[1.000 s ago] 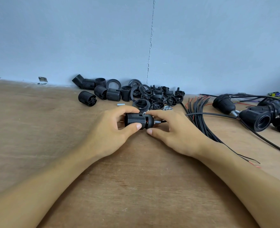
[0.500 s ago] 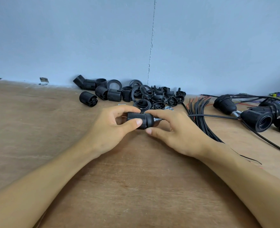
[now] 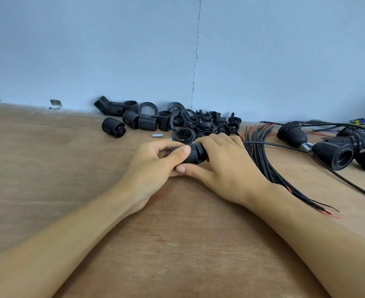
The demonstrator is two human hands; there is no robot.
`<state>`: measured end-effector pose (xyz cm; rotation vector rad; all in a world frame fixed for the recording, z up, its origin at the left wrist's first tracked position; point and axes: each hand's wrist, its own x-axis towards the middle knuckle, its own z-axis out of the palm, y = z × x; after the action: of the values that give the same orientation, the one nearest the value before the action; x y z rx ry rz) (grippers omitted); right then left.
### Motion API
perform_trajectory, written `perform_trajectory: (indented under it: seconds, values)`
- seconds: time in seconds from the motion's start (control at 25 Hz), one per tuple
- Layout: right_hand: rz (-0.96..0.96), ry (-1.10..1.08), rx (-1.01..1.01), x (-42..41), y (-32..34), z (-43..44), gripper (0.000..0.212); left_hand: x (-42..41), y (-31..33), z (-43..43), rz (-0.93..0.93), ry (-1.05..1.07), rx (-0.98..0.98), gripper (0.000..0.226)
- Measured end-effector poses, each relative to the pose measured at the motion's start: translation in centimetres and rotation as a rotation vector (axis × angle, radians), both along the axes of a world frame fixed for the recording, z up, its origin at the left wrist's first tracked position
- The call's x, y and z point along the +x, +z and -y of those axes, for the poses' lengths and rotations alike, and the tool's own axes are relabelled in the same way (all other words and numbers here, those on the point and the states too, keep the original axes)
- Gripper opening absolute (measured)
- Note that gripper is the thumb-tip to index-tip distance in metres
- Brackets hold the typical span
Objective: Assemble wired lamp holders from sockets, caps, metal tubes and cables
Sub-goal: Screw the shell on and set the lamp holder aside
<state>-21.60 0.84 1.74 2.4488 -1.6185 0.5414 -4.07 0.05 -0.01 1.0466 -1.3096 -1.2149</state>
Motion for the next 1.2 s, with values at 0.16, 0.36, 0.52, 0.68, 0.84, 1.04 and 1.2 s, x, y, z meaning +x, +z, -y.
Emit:
perform_trajectory:
  seconds: [0.16,0.36,0.52,0.68,0.84,1.04,1.2]
  values:
    - [-0.099,-0.005,0.007,0.2,0.1,0.0,0.081,-0.1,0.0,-0.1,-0.015,-0.003,0.005,0.011]
    - [-0.163,-0.035,0.002,0.5,0.0,-0.2,0.08,-0.3,-0.1,-0.2,-0.03,0.026,0.005,0.009]
    - [-0.142,-0.007,0.015,0.5,-0.1,0.0,0.08,-0.3,-0.1,-0.3,-0.035,0.052,0.009,0.01]
    - [-0.104,0.069,0.043,0.0,0.1,0.1,0.086,-0.2,-0.1,0.0,0.008,0.037,0.056,0.022]
    - [-0.081,0.103,0.09,-0.3,0.2,0.2,0.076,-0.1,0.0,0.3,0.071,0.018,0.046,0.03]
    - [0.096,0.212,0.203,-0.3,-0.2,0.0,0.061,-0.2,-0.2,0.8,0.25,0.119,-0.052,0.035]
    - [0.126,0.212,0.116,-0.5,-0.4,0.4,0.04,0.0,-0.4,1.0,0.251,0.136,-0.043,0.03]
